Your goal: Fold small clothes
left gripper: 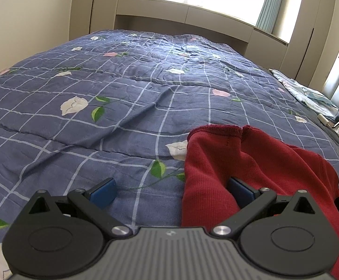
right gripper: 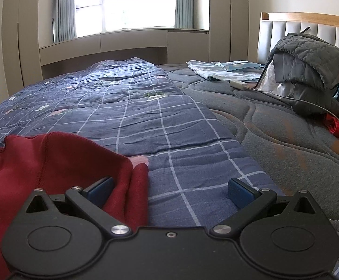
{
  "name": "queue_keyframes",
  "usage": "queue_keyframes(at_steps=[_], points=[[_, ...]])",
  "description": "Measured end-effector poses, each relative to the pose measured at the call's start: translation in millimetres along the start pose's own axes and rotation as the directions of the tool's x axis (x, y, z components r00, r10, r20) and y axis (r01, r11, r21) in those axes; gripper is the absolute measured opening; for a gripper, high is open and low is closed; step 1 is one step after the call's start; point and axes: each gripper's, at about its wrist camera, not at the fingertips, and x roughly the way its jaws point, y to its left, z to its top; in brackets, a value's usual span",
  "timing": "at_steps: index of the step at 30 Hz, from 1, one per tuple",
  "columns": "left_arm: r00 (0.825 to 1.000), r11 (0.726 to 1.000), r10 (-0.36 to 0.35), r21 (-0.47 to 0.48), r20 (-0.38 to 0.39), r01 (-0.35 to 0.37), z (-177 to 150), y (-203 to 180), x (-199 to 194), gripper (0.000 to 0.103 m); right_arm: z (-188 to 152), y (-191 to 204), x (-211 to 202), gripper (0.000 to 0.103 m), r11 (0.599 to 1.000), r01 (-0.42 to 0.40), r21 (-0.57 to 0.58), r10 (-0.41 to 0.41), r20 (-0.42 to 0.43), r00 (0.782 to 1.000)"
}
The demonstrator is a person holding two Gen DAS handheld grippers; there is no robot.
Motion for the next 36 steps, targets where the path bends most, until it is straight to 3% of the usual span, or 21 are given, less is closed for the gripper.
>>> queue_keyframes(at_steps=[15,22,26,30,32,36], points=[[1.0,0.999,-0.023,-0.028,0.0,0.023,0.6,5.3,0.6,0.103,-0.4,-0.7,-0.7,0.102,1.0,-0.003,0.003,0.003,0.002,1.0],[0.985,0.974,-0.173,-0.15,0.009,0.173,13.7,29.1,-19.0,0.103,2.7,-4.4,-16.2,0.102,0.998,-0.038,0.048,0.036,0.046,0.998],[0.963,0.961,-0.265,-0.072,0.052,0.268,12.8,35.2,-42.4,0.103,1.7,-10.2,-33.0,0.102,0.981,-0.134,0.141,0.126,0.064,0.99],[0.946,0.946,-0.323,-0.006,-0.042,0.323,0.0,39.7,-41.3,0.103,-5.1,-12.5,-40.8,0.102,0.946,-0.215,0.242,0.214,0.029,0.976],[0.944,0.946,-0.323,-0.013,-0.068,0.322,-11.0,44.3,-36.2,0.102,-11.5,-9.5,-39.5,0.102,0.947,-0.21,0.245,0.213,0.012,0.977],[0.934,0.93,-0.358,-0.082,0.004,0.357,-27.9,54.2,-31.6,0.103,-15.5,-1.9,-39.6,0.102,0.962,-0.19,0.196,0.191,0.014,0.982]])
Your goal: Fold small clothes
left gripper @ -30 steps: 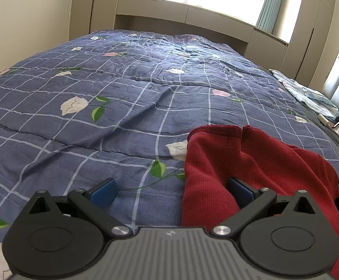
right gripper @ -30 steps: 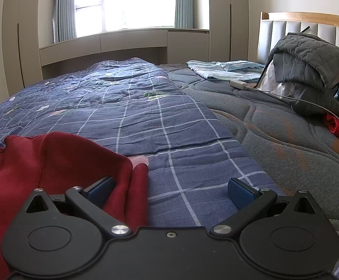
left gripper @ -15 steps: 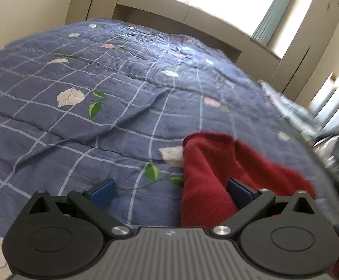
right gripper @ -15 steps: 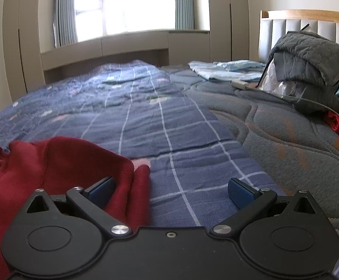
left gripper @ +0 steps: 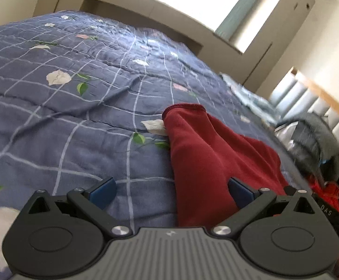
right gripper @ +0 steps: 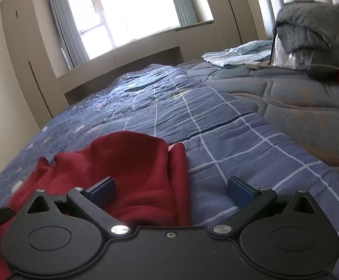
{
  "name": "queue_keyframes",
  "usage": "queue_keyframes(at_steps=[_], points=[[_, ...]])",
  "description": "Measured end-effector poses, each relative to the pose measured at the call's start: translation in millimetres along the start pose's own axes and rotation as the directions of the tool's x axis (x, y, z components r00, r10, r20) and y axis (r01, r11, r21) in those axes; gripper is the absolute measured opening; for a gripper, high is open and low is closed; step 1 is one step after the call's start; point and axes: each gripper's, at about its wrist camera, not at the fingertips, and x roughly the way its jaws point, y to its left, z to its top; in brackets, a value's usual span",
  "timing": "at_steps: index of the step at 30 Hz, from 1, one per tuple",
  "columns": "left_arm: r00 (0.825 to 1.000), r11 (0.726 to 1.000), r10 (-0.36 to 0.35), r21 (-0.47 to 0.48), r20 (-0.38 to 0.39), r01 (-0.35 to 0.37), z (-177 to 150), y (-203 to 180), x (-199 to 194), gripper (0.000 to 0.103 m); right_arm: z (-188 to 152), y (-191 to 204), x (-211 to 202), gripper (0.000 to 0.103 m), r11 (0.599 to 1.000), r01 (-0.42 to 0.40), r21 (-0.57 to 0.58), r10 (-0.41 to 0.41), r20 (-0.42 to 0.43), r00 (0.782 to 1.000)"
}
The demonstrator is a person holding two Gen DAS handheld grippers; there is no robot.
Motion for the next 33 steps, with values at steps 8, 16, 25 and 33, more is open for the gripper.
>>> queue_keyframes(at_steps=[8,16,25,33], points=[[0.999,1.0,-0.009,0.003,0.053,0.009,-8.5,1.9,-3.6,0.103,-3.2,-0.2,1.0,0.103,1.0,0.004,-0.009,-0.004,0.001,1.0],[0.998,1.0,-0.016,-0.003,0.06,0.017,-10.2,3.5,-4.2,0.103,-2.4,-0.4,1.7,0.103,1.0,0.005,-0.009,-0.005,0.0,1.0],[0.997,0.999,-0.039,-0.026,0.069,0.041,-12.0,7.7,-4.1,0.103,-2.6,0.1,1.3,0.103,1.0,0.005,-0.009,-0.005,0.004,1.0],[0.998,0.999,-0.023,-0.034,0.055,0.025,-9.6,4.2,-8.3,0.102,-2.8,0.7,1.2,0.103,1.0,0.009,-0.014,-0.009,0.004,1.0]])
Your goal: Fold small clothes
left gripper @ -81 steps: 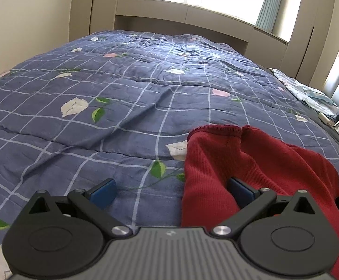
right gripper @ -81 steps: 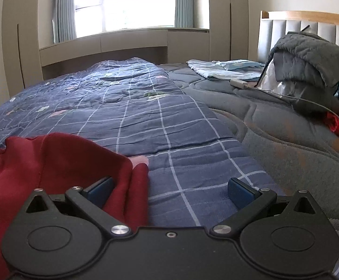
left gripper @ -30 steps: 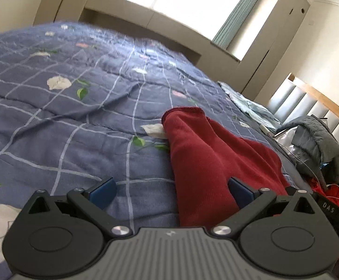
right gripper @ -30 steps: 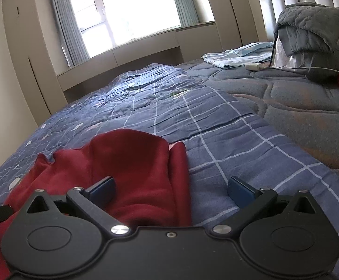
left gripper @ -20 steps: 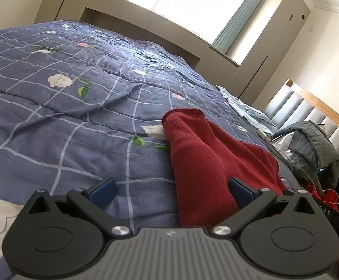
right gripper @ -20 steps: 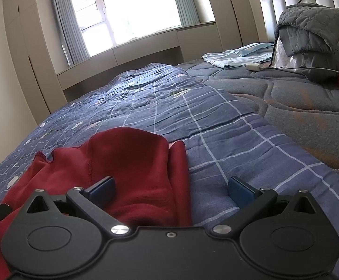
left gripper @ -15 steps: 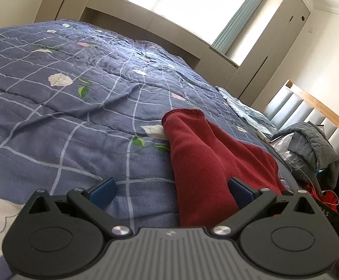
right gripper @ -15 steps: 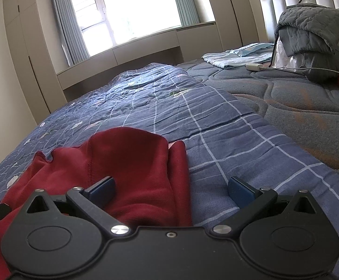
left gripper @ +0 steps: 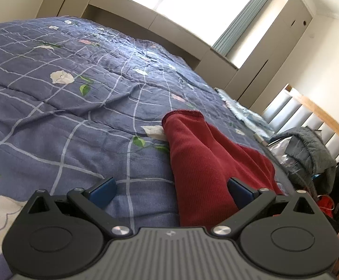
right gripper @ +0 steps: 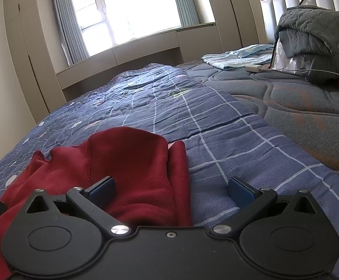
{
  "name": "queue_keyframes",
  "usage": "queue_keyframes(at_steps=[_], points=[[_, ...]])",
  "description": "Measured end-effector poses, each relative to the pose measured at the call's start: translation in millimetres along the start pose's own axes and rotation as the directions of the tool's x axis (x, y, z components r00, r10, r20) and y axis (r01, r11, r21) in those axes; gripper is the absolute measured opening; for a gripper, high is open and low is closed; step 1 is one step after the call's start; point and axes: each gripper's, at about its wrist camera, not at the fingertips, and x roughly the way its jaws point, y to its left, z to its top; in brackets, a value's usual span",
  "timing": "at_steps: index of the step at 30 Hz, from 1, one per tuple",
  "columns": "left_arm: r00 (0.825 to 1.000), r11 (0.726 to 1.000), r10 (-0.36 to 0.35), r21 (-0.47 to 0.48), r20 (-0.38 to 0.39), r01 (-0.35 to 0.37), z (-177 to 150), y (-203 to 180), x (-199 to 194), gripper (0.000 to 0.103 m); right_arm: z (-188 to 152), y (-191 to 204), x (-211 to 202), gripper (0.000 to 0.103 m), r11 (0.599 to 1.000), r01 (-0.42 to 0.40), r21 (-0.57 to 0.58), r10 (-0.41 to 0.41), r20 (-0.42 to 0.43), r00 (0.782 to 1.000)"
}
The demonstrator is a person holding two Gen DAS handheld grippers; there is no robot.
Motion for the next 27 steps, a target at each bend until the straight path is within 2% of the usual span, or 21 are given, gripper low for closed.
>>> queue_keyframes(at_steps=[2,6,8,14,22,25,27], points=[[1.0,1.0,0.011,-0.019,-0.014,-0.012,0.8,-4.3,-3.3,0.102,0.1,0.5,0.1,0.103,1.0,0.003,-0.004,-0.003,0.0,1.0],[0.997,0.999,-0.033,-0.017,-0.071,0.032,2.0,-12.6,-5.5,0.103,0.5,-0.5,-0.2,0.103,1.0,0.003,-0.005,-0.003,0.0,1.0],[0.996,1.0,-0.014,0.014,-0.093,0.015,2.7,-16.7,-3.5,0.103,0.4,-0.4,-0.2,0.103,1.0,0.002,-0.004,-0.002,0.0,1.0],[0.99,1.0,0.016,0.027,-0.141,-0.012,7.6,-20.0,2.0,0.103,0.2,-0.4,-0.3,0.103,1.0,0.001,-0.002,-0.001,0.0,1.0],[0.976,0.998,0.055,0.006,-0.209,-0.055,17.1,-24.8,6.1,0.103,-1.8,-3.7,-6.5,0.102,1.0,-0.021,0.009,0.02,0.033,0.999],[0.964,0.997,0.073,-0.008,-0.256,-0.078,24.8,-28.0,10.0,0.103,-3.9,-5.2,-13.6,0.097,0.998,-0.065,0.016,0.064,0.071,0.995],[0.955,0.996,0.079,-0.017,-0.287,-0.087,29.4,-30.8,11.6,0.103,-4.1,-5.6,-14.6,0.089,0.996,-0.088,0.018,0.086,0.074,0.994]])
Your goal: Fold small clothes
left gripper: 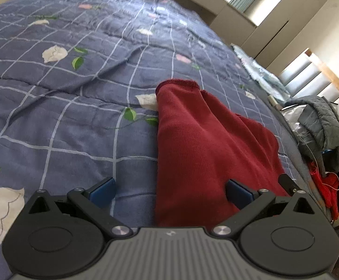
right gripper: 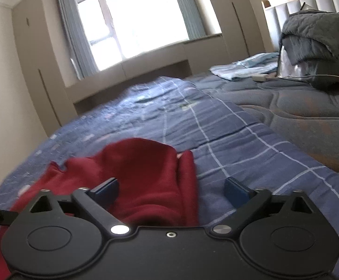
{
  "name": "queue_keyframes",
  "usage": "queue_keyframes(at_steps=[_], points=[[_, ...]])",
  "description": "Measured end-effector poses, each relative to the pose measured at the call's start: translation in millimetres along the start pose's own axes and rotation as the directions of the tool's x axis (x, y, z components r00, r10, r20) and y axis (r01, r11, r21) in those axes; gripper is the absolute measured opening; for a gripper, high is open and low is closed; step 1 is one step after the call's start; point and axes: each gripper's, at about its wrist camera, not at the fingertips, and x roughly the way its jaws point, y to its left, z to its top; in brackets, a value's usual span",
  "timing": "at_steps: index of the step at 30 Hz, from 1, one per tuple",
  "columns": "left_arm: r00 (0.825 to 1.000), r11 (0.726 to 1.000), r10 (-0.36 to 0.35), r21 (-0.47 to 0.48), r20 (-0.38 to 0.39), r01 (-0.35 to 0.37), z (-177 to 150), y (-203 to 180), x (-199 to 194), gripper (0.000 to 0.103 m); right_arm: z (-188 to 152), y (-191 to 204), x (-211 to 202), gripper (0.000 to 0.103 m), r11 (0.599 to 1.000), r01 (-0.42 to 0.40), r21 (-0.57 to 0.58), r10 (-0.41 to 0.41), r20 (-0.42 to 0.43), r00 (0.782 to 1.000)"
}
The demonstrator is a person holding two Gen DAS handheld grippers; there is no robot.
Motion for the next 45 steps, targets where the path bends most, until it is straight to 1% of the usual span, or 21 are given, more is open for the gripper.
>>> queue_keyframes(at_steps=[1,3,4,6,10,14,16,18,22,25,31,36,38,40,41,42,43,44,45], points=[[1.0,1.0,0.005,0.0,-0.009,-0.005,1.4,-1.5,0.1,0.102,-0.1,0.2,0.4,0.086,1.0,0.002,0.0,-0.002,-0.002,1.0],[0.999,1.0,0.017,0.004,-0.028,-0.017,4.0,-4.8,0.9,0.102,0.4,0.5,1.9,0.077,1.0,0.001,0.001,-0.001,-0.011,1.0],[0.999,1.0,0.018,0.008,-0.035,-0.018,4.8,-6.7,1.4,0.102,0.5,0.3,2.9,0.075,1.0,-0.007,0.002,0.007,-0.018,1.0],[0.999,1.0,0.018,0.025,-0.041,-0.017,5.9,-11.0,2.0,0.101,0.5,-0.4,4.4,0.064,0.999,-0.032,0.008,0.032,-0.03,0.999],[0.998,0.999,0.032,0.046,-0.051,-0.03,6.8,-16.5,3.3,0.098,-0.5,-2.4,5.1,0.062,0.998,-0.052,0.023,0.053,-0.042,0.998],[0.997,0.996,0.062,0.07,-0.055,-0.058,6.6,-22.7,2.3,0.095,-1.0,-1.4,4.5,0.05,0.999,-0.04,0.022,0.041,-0.04,0.998],[0.996,0.994,0.075,0.088,-0.052,-0.07,6.5,-27.4,1.6,0.093,-1.5,0.8,4.2,0.047,0.999,-0.03,0.011,0.031,-0.037,0.999],[0.995,0.991,0.084,0.111,-0.051,-0.078,7.0,-32.6,1.0,0.09,-1.9,2.6,3.6,0.041,1.0,-0.024,0.001,0.024,-0.033,0.999],[0.995,0.985,0.085,0.157,-0.051,-0.076,6.9,-43.3,-0.7,0.08,-2.6,5.4,2.6,0.037,1.0,-0.019,-0.018,0.018,-0.028,0.999],[0.994,0.979,0.096,0.187,-0.047,-0.086,6.1,-50.4,-0.1,0.08,-2.6,3.6,3.4,0.038,1.0,-0.022,-0.012,0.022,-0.03,0.999],[0.994,0.973,0.106,0.208,-0.04,-0.096,4.5,-53.3,-0.5,0.079,-2.3,3.8,4.2,0.039,1.0,-0.024,-0.008,0.023,-0.034,0.999],[0.993,0.974,0.105,0.206,-0.043,-0.094,5.4,-55.1,-2.5,0.079,-1.9,1.9,4.3,0.038,0.999,-0.033,0.001,0.033,-0.035,0.999],[0.994,0.974,0.106,0.207,-0.039,-0.096,5.5,-55.2,-2.6,0.077,-2.0,2.0,4.0,0.037,0.999,-0.034,0.0,0.034,-0.034,0.999],[0.993,0.973,0.111,0.206,-0.03,-0.102,5.5,-55.3,-4.4,0.067,-2.1,3.1,2.5,0.03,0.999,-0.038,-0.008,0.038,-0.025,0.999],[0.993,0.972,0.111,0.21,-0.026,-0.103,5.6,-55.7,-5.8,0.065,-2.1,3.8,0.7,0.024,0.999,-0.04,-0.013,0.04,-0.017,0.999],[0.994,0.972,0.107,0.211,-0.022,-0.1,5.9,-56.0,-7.4,0.06,-1.3,4.8,-1.4,0.02,0.999,-0.043,-0.019,0.043,-0.01,0.999],[0.995,0.973,0.1,0.211,-0.016,-0.095,6.4,-56.1,-9.8,0.052,-0.2,6.7,-3.3,0.019,0.999,-0.043,-0.027,0.043,-0.006,0.999],[0.995,0.972,0.094,0.215,-0.009,-0.09,7.3,-56.5,-12.2,0.047,1.1,9.6,-5.5,0.017,0.998,-0.041,-0.04,0.041,-0.003,0.999],[0.996,0.972,0.089,0.22,-0.002,-0.086,8.2,-56.7,-14.7,0.04,2.7,12.7,-8.1,0.016,0.998,-0.039,-0.052,0.039,0.0,0.999]])
